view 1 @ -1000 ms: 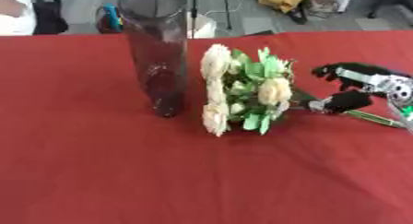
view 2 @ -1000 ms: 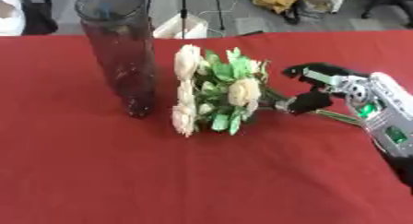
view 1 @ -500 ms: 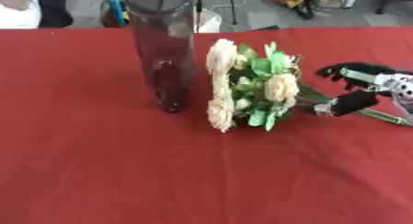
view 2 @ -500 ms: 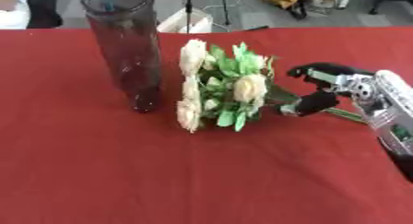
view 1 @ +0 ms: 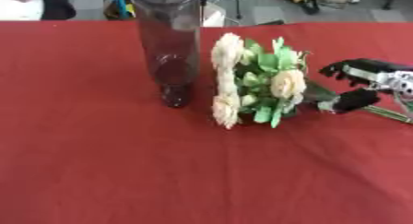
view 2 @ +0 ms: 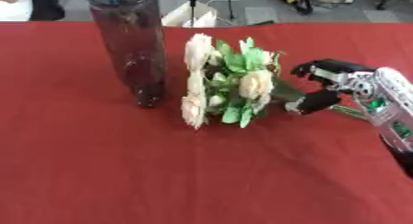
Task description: Arrange flowers into the vase.
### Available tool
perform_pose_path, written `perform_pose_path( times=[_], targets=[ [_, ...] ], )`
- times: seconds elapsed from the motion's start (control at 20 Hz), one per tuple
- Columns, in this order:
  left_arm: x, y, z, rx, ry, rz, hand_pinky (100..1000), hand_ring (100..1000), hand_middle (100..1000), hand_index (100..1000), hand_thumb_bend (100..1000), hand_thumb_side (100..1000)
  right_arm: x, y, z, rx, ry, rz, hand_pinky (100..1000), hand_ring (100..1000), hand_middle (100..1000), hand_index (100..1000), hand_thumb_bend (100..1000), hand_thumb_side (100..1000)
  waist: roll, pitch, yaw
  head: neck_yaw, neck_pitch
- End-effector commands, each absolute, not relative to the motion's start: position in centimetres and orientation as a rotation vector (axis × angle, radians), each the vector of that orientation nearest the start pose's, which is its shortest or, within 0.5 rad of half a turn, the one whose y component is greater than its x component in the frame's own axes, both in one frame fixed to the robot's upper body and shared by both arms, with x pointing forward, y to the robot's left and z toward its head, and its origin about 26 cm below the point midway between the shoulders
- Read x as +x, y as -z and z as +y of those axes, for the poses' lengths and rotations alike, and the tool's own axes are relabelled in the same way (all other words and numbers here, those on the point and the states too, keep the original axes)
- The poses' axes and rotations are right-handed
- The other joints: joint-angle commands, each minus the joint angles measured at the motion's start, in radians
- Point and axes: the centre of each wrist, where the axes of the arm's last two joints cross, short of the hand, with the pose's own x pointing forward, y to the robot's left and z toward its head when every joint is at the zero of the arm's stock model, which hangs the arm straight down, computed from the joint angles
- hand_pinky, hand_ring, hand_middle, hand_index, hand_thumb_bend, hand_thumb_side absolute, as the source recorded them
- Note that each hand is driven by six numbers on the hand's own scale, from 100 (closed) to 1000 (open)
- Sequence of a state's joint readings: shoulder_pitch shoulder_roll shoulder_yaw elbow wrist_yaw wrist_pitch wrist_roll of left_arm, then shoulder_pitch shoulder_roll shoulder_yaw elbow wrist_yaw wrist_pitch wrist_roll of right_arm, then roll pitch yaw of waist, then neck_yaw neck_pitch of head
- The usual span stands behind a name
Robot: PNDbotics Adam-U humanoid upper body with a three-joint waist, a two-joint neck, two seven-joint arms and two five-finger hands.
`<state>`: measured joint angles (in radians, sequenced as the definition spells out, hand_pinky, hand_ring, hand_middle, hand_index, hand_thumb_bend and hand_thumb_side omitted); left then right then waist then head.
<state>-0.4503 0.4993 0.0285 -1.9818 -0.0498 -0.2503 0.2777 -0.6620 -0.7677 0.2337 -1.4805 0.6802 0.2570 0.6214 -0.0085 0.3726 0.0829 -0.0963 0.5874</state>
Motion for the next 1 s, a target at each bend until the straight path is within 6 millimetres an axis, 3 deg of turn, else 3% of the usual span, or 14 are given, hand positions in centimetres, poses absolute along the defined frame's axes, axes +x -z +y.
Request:
perform_pose_path(
  times=[0.05, 0.35, 0.6, 1.0],
  targets=[
    [30.5, -26.9, 27.5, -0.504, -0.356, 3.436, 778, 936, 867, 903, 100, 1000, 39.2, -24.8, -32.4, -0.972, -1.361, -1.137, 738, 830, 822, 894, 363, 514, -0.001, -0.015, 0.003, -0.005, -0.012],
    [30.5, -26.9, 27.4, -0.499, -0.374, 3.439, 775, 934, 860, 903, 100, 1000, 39.6, -24.2, -32.5, -0.963, -1.350, -1.130, 694, 762, 710, 847, 323, 469, -0.003, -0.010, 0.009, -0.011, -0.019],
    [30.5, -26.9, 27.4, -0.499, -0.384, 3.442, 772, 933, 856, 902, 100, 1000, 39.6, -24.2, -32.5, -0.966, -1.344, -1.147, 672, 744, 683, 828, 309, 459, -0.003, -0.006, 0.010, -0.012, -0.019],
    [30.6, -26.9, 27.2, -0.485, -0.404, 3.447, 766, 927, 849, 900, 100, 1000, 40.0, -23.8, -32.5, -0.974, -1.319, -1.183, 608, 700, 608, 771, 141, 408, -0.002, -0.002, 0.012, -0.017, -0.026]
  ],
)
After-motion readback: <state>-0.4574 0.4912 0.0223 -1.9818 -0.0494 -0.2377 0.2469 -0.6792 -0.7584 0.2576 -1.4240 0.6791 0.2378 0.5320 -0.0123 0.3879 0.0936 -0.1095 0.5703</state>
